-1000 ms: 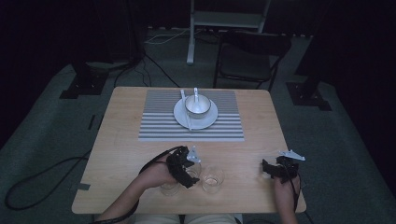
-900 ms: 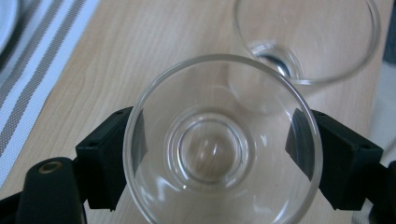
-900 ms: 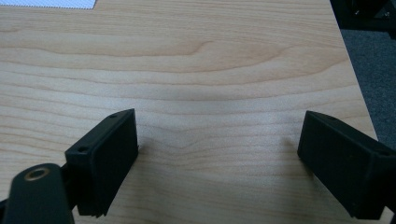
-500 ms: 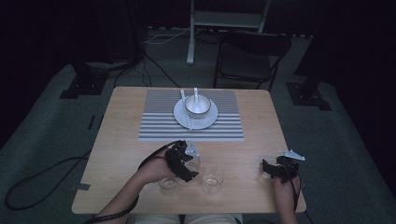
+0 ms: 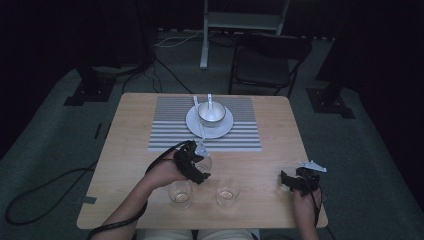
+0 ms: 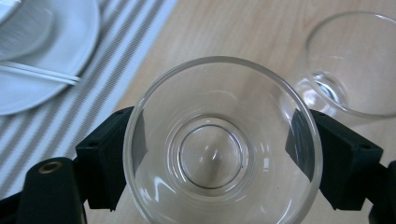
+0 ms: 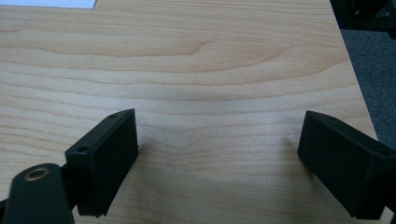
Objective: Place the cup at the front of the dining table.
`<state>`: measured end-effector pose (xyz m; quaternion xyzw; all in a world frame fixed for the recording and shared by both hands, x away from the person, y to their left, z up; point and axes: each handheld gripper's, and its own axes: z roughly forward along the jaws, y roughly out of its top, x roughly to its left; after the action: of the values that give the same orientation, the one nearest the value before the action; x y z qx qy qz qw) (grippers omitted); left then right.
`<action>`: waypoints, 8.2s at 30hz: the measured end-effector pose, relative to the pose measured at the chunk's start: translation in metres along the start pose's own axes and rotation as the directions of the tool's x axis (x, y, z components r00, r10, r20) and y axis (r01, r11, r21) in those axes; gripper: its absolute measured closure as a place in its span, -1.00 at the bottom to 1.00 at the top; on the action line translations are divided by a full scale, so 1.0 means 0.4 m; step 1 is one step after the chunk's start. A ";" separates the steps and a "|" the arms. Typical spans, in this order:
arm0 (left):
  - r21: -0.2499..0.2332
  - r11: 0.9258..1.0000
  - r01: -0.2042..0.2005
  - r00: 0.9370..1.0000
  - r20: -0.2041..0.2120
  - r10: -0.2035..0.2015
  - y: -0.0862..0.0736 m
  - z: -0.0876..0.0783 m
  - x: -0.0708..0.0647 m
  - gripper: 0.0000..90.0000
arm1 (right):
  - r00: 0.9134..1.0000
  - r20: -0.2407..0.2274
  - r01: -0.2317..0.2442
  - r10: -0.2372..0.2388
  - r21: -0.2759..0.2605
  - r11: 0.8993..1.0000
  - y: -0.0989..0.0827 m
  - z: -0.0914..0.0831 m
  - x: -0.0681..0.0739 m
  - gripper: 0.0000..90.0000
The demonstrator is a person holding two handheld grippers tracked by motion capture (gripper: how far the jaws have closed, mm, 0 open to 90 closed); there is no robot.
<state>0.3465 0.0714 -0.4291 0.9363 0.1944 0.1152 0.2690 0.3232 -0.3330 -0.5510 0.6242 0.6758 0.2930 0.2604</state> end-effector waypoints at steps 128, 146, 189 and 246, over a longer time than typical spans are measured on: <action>-0.268 0.774 0.573 0.686 -0.360 -0.632 -0.117 0.158 0.505 -0.60 | 1.000 -0.002 0.001 -0.001 0.000 1.000 -0.001 -0.001 0.000 -0.74; -0.224 0.758 0.613 0.685 -0.327 -0.651 -0.137 0.162 0.512 -0.98 | 1.000 -0.002 0.002 -0.002 -0.001 1.000 -0.001 -0.001 0.000 -0.74; -0.212 0.788 0.578 0.724 -0.313 -0.615 -0.245 0.156 0.442 -0.98 | 1.000 -0.002 0.001 -0.001 0.000 1.000 -0.001 -0.001 0.000 -0.74; -0.247 0.816 0.523 0.771 -0.271 -0.577 -0.421 0.020 0.270 -0.98 | 1.000 -0.001 0.001 -0.001 0.000 1.000 -0.001 -0.001 0.000 -0.74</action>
<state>0.3953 0.2451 -0.5163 0.7803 0.4932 0.2026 0.3269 0.3226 -0.3329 -0.5510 0.6237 0.6763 0.2933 0.2600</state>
